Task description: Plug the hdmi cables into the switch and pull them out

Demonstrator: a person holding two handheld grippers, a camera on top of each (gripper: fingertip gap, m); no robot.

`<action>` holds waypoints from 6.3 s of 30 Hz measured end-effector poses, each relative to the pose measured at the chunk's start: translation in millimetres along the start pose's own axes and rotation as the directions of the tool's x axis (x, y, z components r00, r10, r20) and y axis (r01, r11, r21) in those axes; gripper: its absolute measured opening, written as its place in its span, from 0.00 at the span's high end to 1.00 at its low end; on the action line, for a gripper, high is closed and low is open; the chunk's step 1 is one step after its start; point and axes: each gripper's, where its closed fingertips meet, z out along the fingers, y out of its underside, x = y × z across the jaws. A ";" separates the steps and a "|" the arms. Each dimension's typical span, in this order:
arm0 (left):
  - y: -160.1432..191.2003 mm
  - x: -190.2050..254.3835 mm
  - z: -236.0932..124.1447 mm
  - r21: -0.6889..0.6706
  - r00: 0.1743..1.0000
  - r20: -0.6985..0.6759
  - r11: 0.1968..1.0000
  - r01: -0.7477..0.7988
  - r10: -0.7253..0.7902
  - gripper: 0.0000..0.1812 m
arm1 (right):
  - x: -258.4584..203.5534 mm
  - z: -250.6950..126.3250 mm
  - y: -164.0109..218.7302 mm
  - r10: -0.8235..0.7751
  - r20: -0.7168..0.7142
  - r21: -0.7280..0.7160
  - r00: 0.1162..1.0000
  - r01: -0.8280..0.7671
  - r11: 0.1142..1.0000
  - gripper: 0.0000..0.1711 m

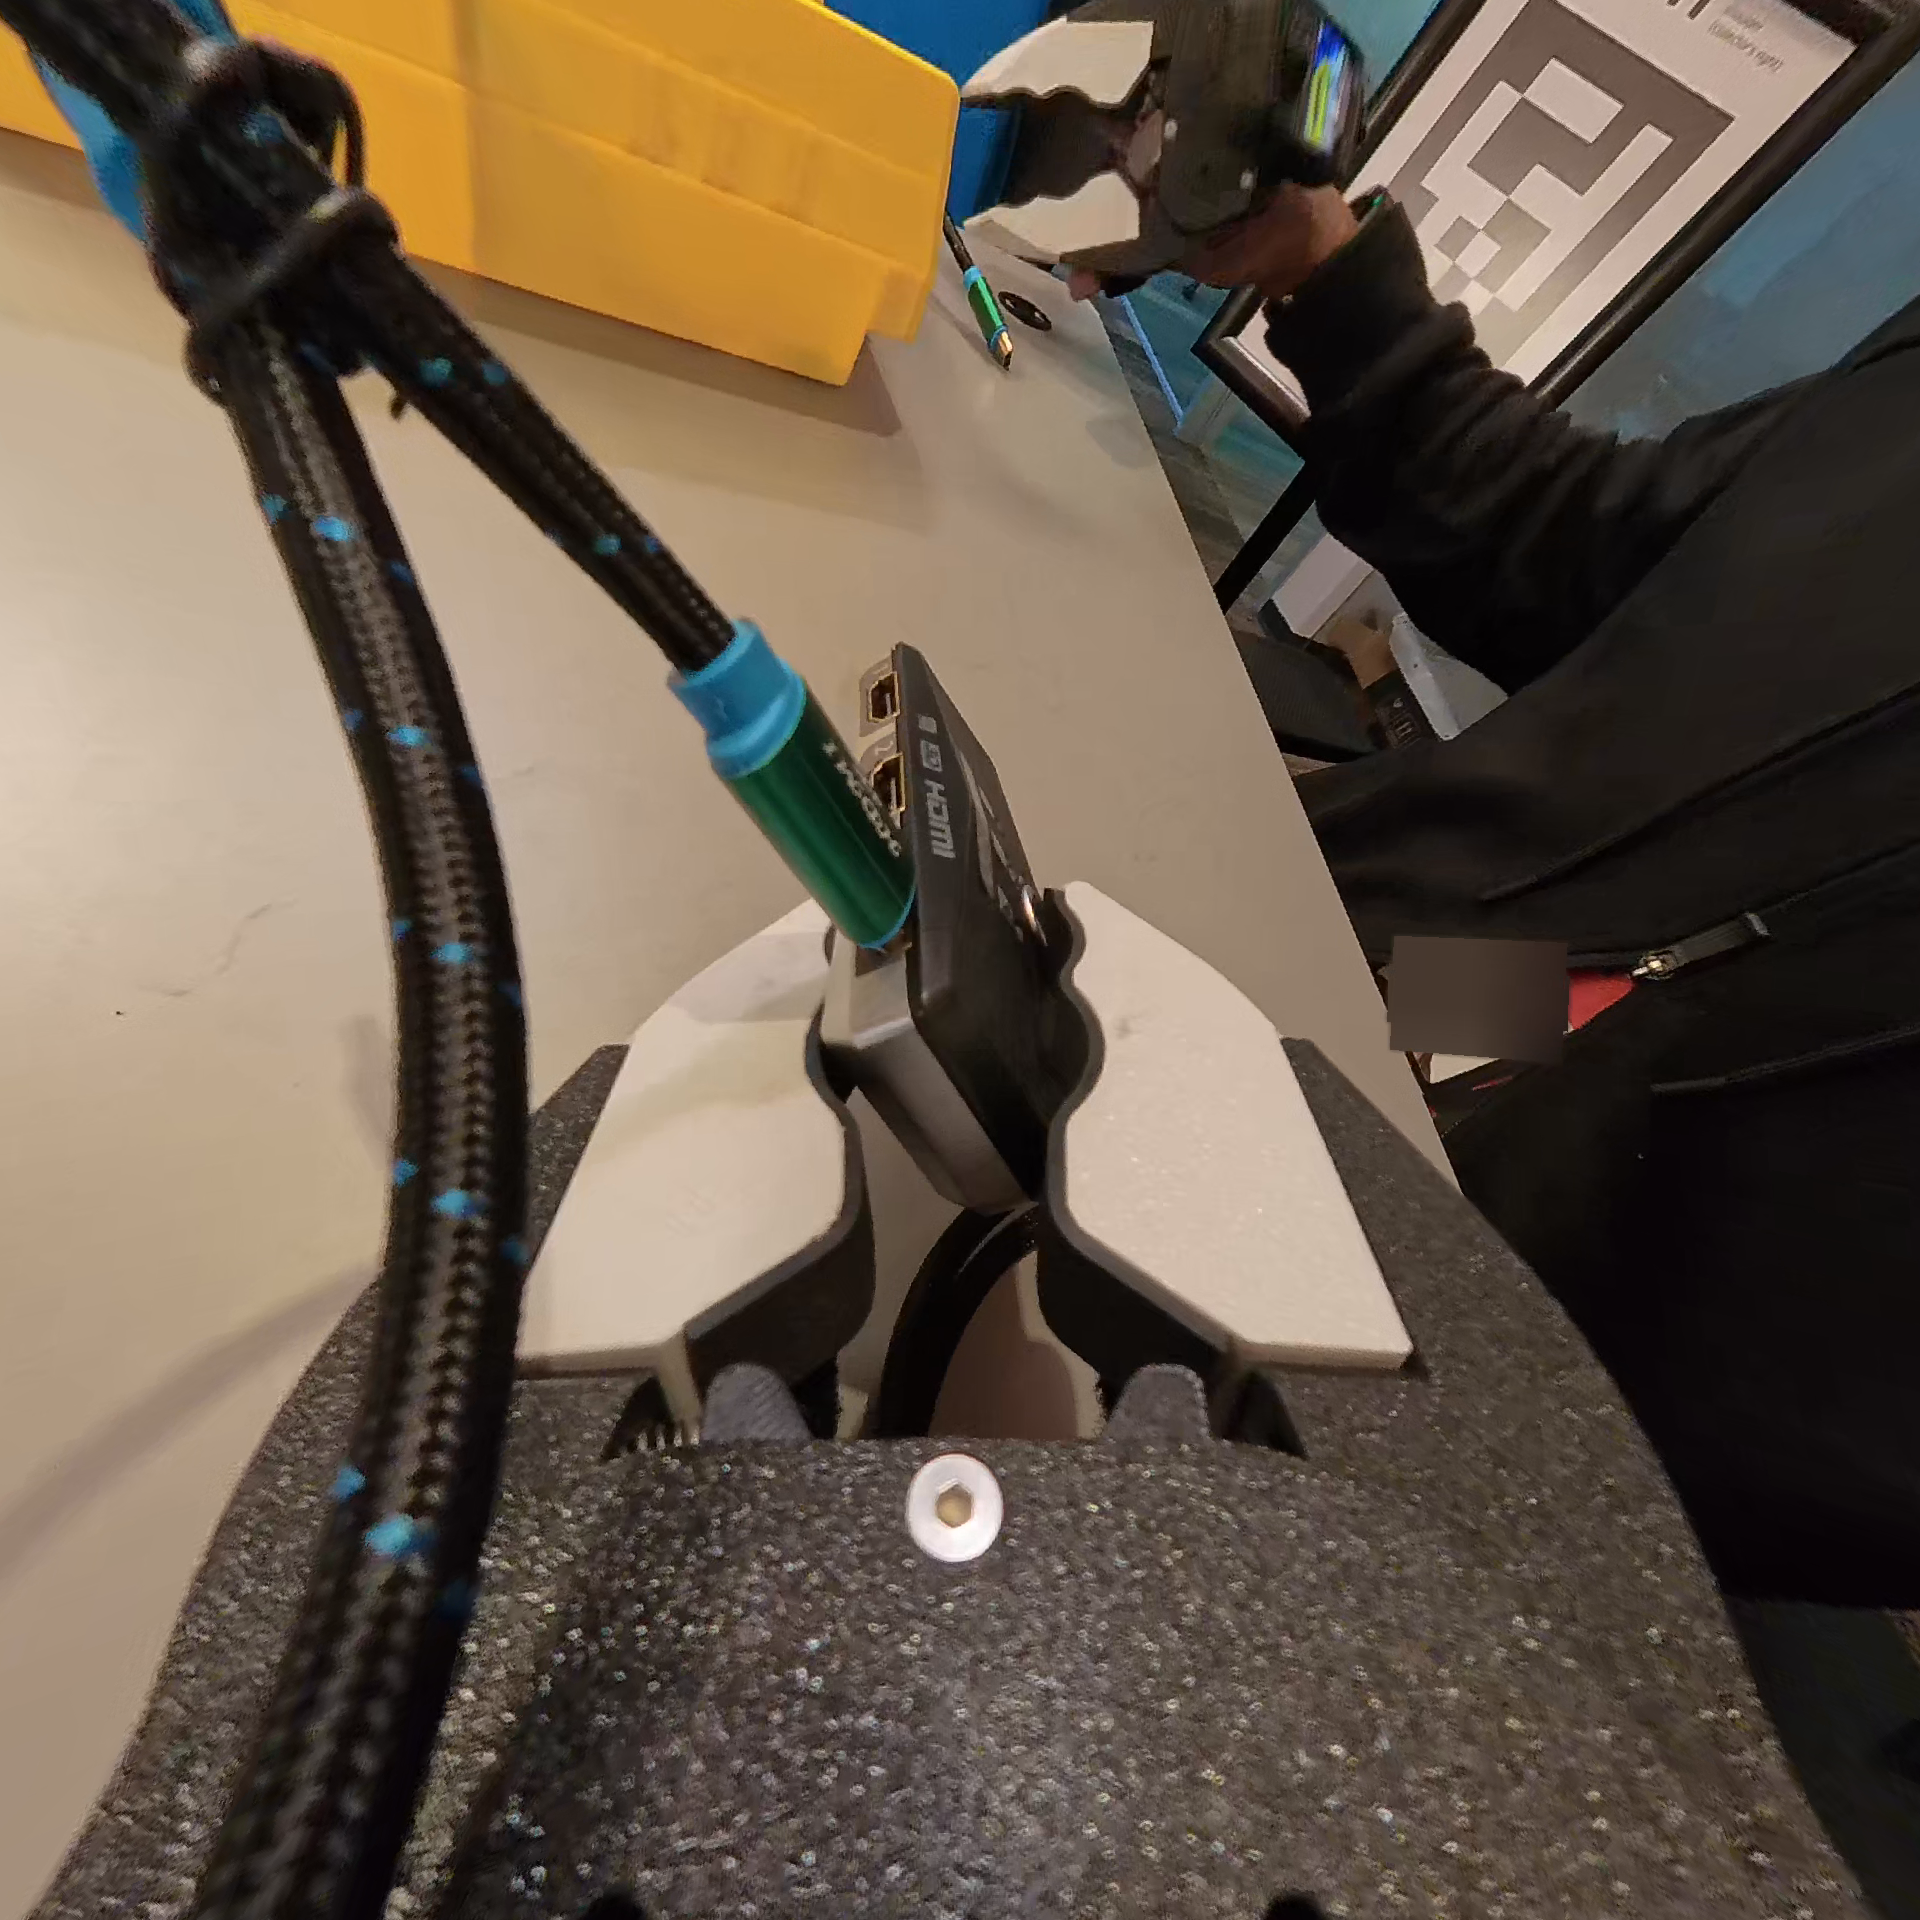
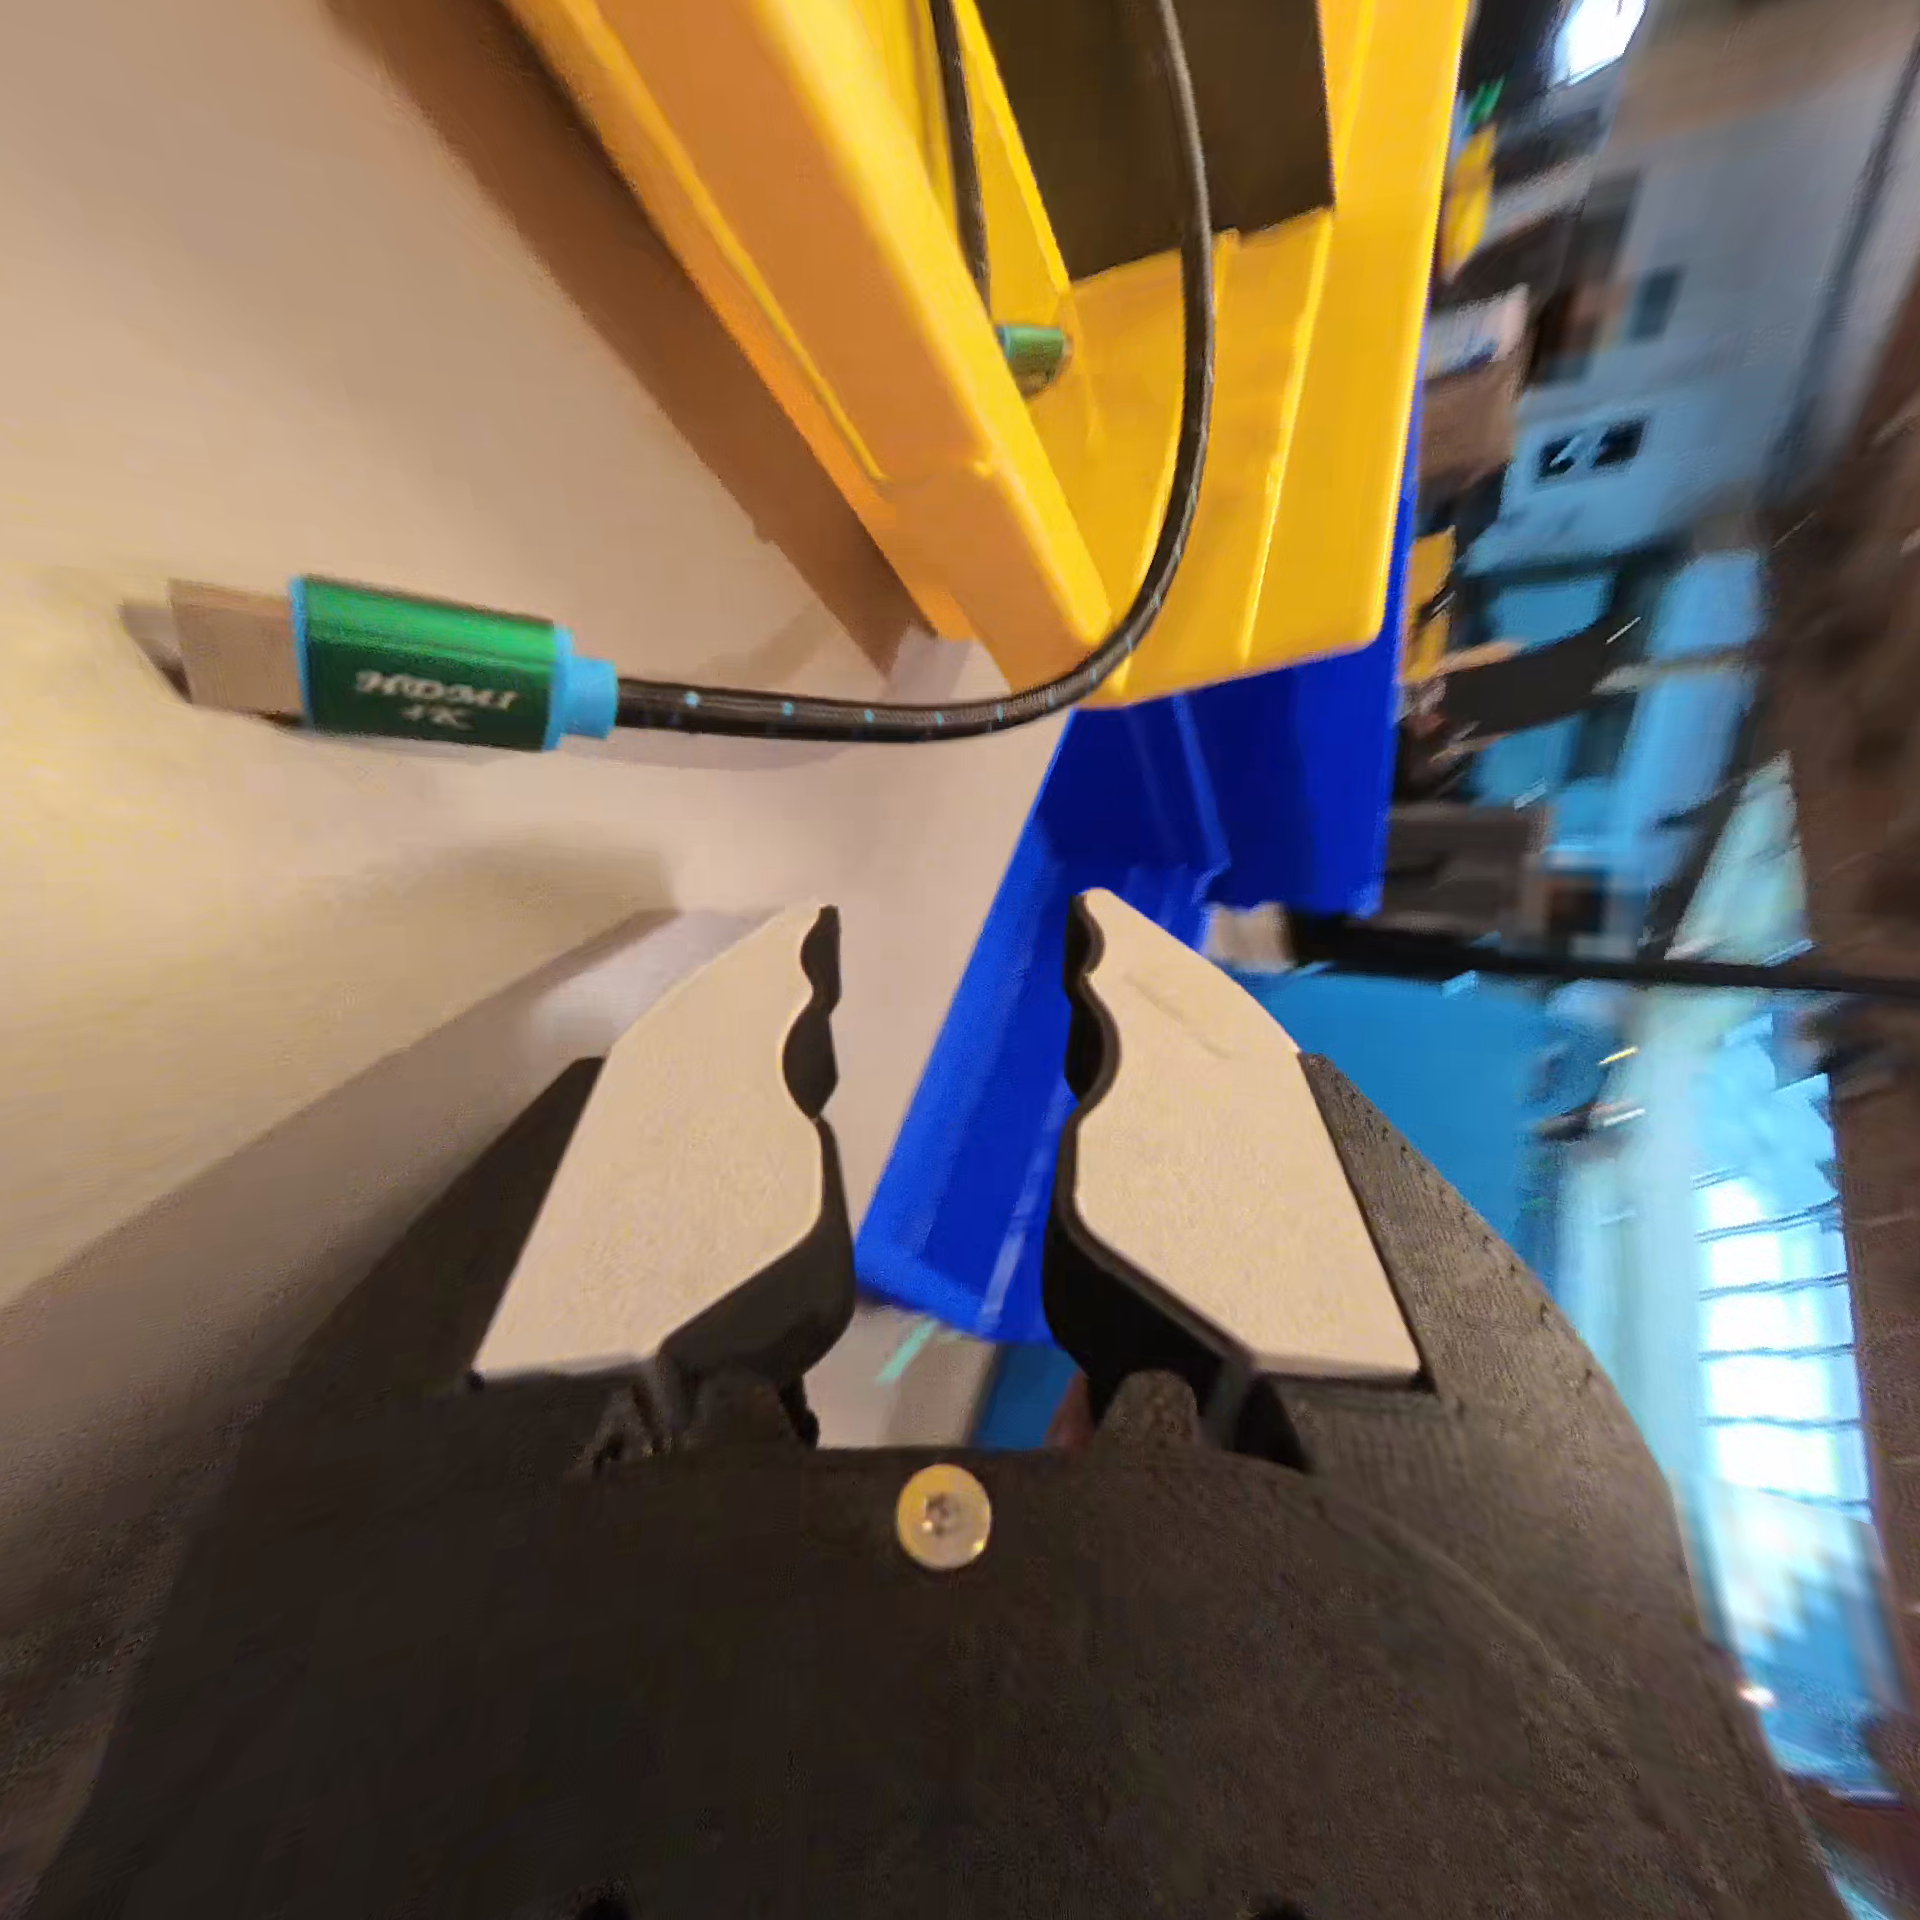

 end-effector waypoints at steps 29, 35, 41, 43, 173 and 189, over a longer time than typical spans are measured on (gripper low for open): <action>3.1 1.6 2.3 -0.017 1.000 -0.009 1.000 0.016 -0.016 0.81 | 26.5 33.9 -120.8 -0.322 0.071 0.198 0.944 0.303 0.932 0.96; 3.2 2.0 2.7 -0.017 1.000 -0.011 1.000 0.016 -0.016 0.81 | -0.1 54.8 -130.1 -0.446 0.225 0.152 0.866 0.421 0.894 0.96; 3.0 2.5 3.0 -0.017 1.000 -0.014 1.000 0.016 -0.016 0.81 | -10.7 46.7 -141.1 -0.269 0.545 0.195 0.794 0.192 0.962 0.83; 2.9 2.4 3.0 -0.017 1.000 -0.014 1.000 0.015 -0.015 0.81 | -14.7 43.9 -144.1 -0.185 0.644 0.179 0.742 0.089 0.980 0.81; -21.9 -34.8 2.2 0.244 0.948 0.064 0.926 0.287 -0.310 0.86 | 11.8 7.5 -168.5 0.470 0.450 0.044 0.759 -0.545 0.837 0.89; -38.6 -36.8 -12.3 0.354 0.961 0.094 0.911 0.214 -0.262 0.86 | 14.9 -64.3 -283.9 0.298 0.673 0.334 0.677 -0.638 0.693 0.77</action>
